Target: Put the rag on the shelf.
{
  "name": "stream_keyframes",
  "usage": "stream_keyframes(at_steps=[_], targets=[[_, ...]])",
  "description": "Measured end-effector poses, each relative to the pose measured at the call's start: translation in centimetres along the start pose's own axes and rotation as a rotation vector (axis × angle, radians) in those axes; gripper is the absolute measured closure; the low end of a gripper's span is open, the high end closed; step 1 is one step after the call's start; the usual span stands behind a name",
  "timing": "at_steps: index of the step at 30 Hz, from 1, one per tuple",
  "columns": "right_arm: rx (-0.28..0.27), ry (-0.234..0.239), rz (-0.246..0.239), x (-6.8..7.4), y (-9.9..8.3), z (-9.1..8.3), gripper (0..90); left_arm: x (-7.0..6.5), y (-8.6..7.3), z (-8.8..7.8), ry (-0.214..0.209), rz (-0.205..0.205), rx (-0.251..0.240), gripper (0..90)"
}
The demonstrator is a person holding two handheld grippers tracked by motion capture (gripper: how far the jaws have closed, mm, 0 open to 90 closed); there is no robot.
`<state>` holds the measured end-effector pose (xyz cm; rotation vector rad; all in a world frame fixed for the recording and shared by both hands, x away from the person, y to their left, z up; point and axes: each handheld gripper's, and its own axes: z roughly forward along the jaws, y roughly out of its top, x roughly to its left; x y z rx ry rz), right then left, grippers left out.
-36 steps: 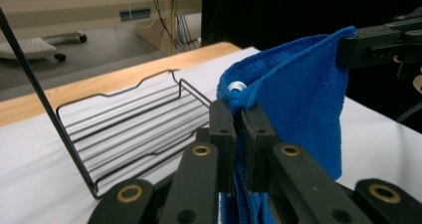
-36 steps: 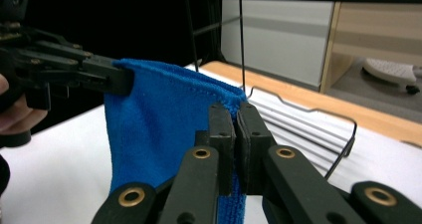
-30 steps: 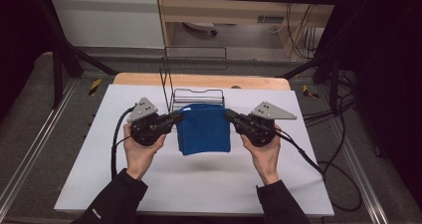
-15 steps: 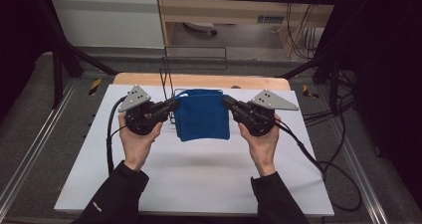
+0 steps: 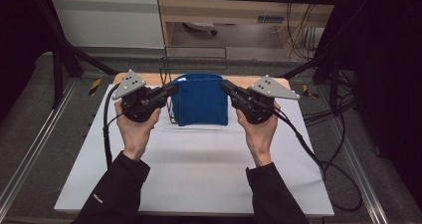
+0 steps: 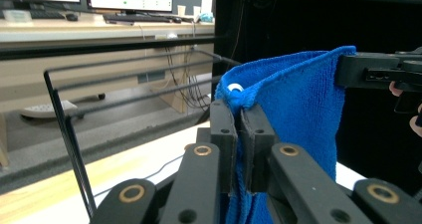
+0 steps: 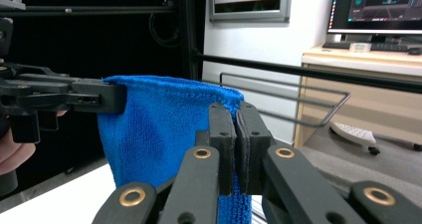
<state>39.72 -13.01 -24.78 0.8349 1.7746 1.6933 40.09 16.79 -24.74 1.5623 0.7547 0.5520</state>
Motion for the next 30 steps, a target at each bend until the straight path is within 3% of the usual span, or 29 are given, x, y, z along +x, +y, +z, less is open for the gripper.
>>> stream_keyframes(at_steps=[9, 15, 30], targets=[[-0.037, -0.015, -0.023, 0.0, 1.7, 0.7, 87.6, 0.6, 1.1, 0.2, 0.007, -0.001, -0.041, 85.6], [-0.050, -0.022, -0.058, 0.2, 3.0, 1.2, 87.7, 0.9, 2.3, -0.1, 0.019, 0.007, -0.061, 85.6], [-0.092, -0.042, -0.088, 0.0, 5.6, 2.3, 87.7, 1.6, 5.3, 0.2, 0.045, 0.036, -0.097, 85.6]])
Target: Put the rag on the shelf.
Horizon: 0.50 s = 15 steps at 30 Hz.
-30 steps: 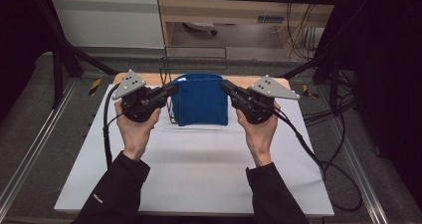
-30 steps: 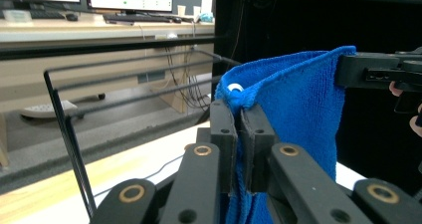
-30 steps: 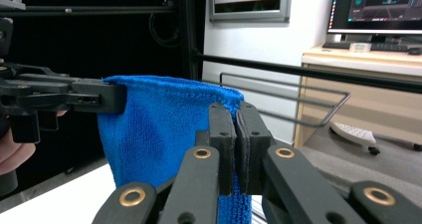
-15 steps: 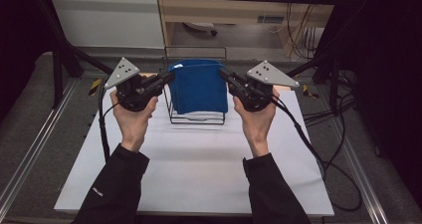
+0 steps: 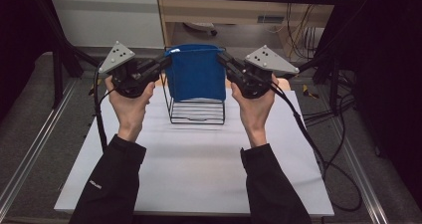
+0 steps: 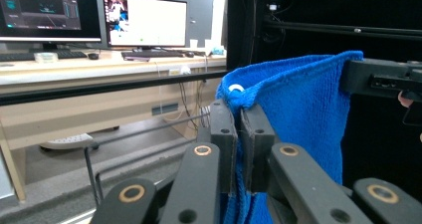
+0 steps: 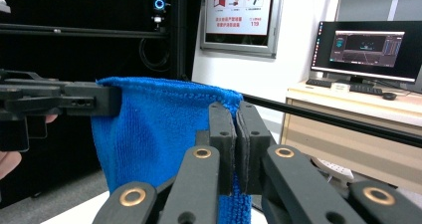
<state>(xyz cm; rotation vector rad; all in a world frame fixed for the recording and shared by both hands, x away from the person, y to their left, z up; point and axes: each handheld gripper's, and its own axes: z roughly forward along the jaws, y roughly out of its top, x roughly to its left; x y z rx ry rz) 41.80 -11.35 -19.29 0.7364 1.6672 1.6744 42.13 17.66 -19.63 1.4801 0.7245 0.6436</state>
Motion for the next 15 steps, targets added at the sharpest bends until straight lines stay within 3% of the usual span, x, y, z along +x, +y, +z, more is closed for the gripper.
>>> stream_keyframes(at_steps=[5, 15], targets=[[-0.010, -0.003, -0.003, -0.3, 0.6, 0.6, 87.7, 0.5, 1.2, 0.3, 0.013, 0.012, -0.009, 85.6], [-0.028, -0.015, 0.002, -0.9, 1.6, 1.7, 87.8, 1.3, 2.5, 1.4, 0.013, -0.004, -0.018, 85.6]])
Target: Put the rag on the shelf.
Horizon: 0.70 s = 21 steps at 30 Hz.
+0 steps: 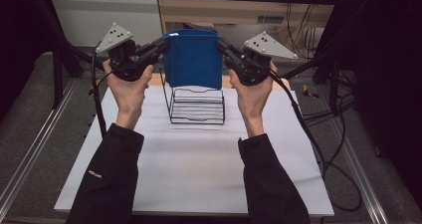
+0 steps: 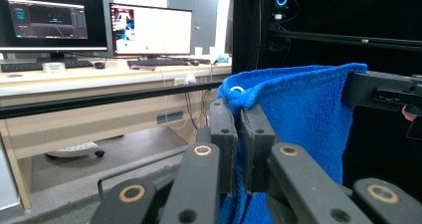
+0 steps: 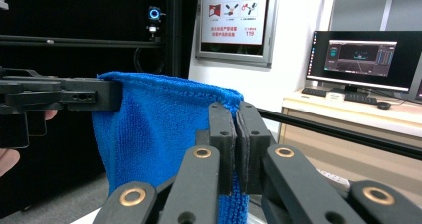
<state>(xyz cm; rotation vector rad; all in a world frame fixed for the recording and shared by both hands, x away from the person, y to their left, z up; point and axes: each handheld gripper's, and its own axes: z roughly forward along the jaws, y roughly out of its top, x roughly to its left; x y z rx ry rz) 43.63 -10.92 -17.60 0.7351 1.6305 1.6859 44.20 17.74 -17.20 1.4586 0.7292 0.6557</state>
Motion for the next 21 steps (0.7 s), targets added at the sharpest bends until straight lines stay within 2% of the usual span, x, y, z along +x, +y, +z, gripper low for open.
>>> stream_keyframes(at_steps=[4, 21], targets=[[-0.007, -0.007, -0.004, -0.4, 0.6, 0.5, 87.8, 0.1, 0.6, 0.5, 0.008, 0.013, 0.002, 85.6], [-0.022, -0.021, -0.012, -1.8, 2.3, 2.4, 87.8, 1.0, 2.4, 2.1, 0.033, 0.016, -0.028, 85.6]])
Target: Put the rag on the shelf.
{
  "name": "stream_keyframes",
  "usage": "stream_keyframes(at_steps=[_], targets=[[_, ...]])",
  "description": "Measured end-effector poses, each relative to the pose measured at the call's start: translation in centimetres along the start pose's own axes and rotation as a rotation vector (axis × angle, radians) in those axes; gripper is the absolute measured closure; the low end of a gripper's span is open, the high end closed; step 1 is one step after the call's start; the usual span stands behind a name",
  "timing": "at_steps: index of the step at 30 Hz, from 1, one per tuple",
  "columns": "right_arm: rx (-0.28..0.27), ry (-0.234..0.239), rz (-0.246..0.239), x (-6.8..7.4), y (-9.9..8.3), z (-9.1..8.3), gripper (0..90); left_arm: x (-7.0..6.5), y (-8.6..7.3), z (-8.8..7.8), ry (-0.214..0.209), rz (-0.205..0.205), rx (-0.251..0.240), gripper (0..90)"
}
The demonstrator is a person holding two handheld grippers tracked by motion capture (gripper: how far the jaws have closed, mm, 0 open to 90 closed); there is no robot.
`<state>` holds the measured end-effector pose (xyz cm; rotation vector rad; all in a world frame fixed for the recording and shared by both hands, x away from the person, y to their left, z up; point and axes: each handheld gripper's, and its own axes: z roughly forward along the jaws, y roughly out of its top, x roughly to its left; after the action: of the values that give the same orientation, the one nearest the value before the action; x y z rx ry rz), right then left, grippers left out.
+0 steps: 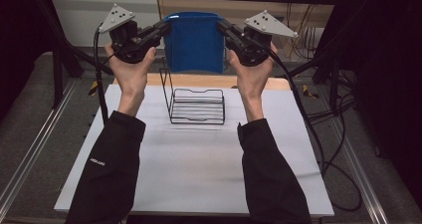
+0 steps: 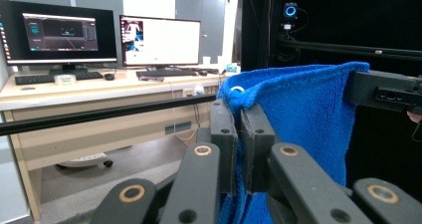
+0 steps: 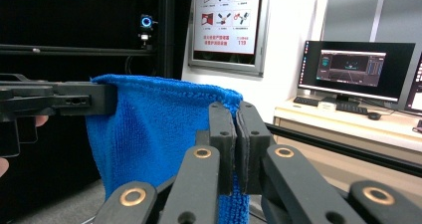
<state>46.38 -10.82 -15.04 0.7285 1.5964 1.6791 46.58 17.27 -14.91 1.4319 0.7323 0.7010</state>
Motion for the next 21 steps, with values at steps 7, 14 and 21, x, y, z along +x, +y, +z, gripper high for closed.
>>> stream_keyframes(at_steps=[7, 14, 21], targets=[[0.004, -0.006, -0.006, -0.5, -0.2, 1.3, 87.8, 0.9, 0.2, 0.9, 0.014, 0.000, 0.002, 85.6], [0.013, -0.011, -0.001, -1.1, -0.6, 2.5, 87.8, 1.8, -0.2, 1.9, 0.023, -0.014, -0.001, 85.6], [0.024, -0.022, -0.004, -1.8, -1.0, 3.5, 87.8, 2.3, -0.7, 2.8, 0.030, -0.012, 0.000, 85.6]])
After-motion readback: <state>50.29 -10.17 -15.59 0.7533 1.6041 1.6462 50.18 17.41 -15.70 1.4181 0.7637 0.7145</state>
